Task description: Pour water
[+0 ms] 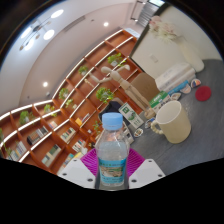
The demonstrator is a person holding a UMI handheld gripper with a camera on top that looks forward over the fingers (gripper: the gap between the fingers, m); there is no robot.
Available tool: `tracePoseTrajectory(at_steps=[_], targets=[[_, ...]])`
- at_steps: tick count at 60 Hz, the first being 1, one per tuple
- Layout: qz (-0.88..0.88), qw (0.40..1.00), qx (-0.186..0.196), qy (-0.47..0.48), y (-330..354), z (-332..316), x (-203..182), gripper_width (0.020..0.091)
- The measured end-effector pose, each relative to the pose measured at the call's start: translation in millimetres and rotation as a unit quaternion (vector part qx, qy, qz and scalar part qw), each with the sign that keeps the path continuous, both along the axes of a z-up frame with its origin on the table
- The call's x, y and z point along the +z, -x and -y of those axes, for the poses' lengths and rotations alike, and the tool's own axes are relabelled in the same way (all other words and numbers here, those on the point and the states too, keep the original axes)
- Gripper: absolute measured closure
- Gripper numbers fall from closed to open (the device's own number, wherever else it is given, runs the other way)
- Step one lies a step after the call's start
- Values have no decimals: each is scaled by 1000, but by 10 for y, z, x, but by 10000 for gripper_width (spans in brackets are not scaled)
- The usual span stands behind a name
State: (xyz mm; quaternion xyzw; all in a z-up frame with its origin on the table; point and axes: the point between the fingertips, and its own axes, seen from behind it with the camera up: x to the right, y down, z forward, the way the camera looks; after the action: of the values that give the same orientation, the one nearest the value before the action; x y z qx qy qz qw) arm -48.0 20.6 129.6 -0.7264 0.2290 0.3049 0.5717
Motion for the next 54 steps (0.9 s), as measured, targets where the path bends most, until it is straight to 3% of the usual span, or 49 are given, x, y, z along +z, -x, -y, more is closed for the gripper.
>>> tracePoseTrajectory(at_steps=[16,38,46,54], targets=[[-348,936,-47,-19,-490,-343,250,779],[-613,788,-53,-30,-833,-519,456,780],[-627,777,-46,-19,-776,-553,411,778],[-592,805,-46,-11,-691,-529,387,777]])
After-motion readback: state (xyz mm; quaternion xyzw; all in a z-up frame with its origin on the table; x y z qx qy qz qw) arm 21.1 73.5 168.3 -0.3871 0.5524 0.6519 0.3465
